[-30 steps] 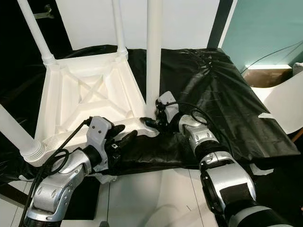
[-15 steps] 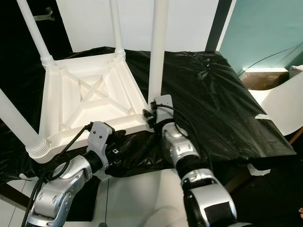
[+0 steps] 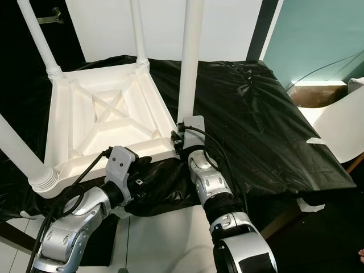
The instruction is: Building children table
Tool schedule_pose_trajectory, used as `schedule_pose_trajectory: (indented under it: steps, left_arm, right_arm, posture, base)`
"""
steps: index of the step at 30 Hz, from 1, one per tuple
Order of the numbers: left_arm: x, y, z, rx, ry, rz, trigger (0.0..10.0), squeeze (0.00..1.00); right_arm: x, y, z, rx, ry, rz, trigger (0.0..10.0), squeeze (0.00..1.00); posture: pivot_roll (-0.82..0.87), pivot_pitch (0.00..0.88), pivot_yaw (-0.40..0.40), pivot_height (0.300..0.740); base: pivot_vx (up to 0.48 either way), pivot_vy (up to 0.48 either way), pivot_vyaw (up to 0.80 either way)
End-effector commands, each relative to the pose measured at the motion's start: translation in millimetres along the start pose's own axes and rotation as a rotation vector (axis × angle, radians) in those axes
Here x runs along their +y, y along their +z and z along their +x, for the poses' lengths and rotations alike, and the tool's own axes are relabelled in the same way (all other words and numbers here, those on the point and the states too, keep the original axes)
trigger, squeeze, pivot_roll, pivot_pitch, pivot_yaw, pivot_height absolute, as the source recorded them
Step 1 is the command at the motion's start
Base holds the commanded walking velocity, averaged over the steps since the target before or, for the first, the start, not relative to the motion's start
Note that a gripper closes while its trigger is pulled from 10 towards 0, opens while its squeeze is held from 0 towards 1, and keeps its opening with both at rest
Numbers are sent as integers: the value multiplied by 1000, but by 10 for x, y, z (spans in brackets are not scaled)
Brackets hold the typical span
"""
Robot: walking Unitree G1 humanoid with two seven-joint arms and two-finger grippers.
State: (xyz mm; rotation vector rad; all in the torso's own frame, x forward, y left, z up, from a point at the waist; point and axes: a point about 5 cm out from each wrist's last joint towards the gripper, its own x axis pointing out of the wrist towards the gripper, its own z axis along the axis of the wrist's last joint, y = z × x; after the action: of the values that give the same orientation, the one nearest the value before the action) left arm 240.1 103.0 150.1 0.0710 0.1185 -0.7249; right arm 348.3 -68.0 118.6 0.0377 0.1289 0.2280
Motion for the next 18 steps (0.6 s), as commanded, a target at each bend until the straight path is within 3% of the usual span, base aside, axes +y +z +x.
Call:
schedule_pose_trajectory:
  steps: [1,9,10,11,12,18]
  left_arm:
    - [36,25,15,-10,37,11,10000,0]
    - [22,22,24,-8,23,13,10000,0]
    - [31,30,30,-9,20,13,10000,0]
    - [31,30,30,-9,20,13,10000,0]
    - [34,31,32,-9,19,14,10000,0]
    - [49,56,40,-9,8,21,10000,0]
  right_arm:
    - [-49,11,-15,-8,5,3,10000,1000]
    - [-234,110,-54,-83,156,-39,10000,1000]
    - [-286,150,-52,-101,249,-67,10000,471]
    - [-286,150,-52,-101,249,-67,10000,471]
    - [-306,165,-49,-102,289,-84,10000,0]
    - [-341,301,32,-118,437,-158,10000,0]
  posture:
    - [94,0,-57,740]
    - [81,0,-49,740]
    - [72,0,-37,740]
    - [72,0,-37,740]
    - [72,0,-37,740]
    - [68,0,-21,740]
  base:
    - [0,0,0]
    - [0,0,0]
    - [0,0,0]
    - [0,0,0]
    - [0,0,0]
    - [0,0,0]
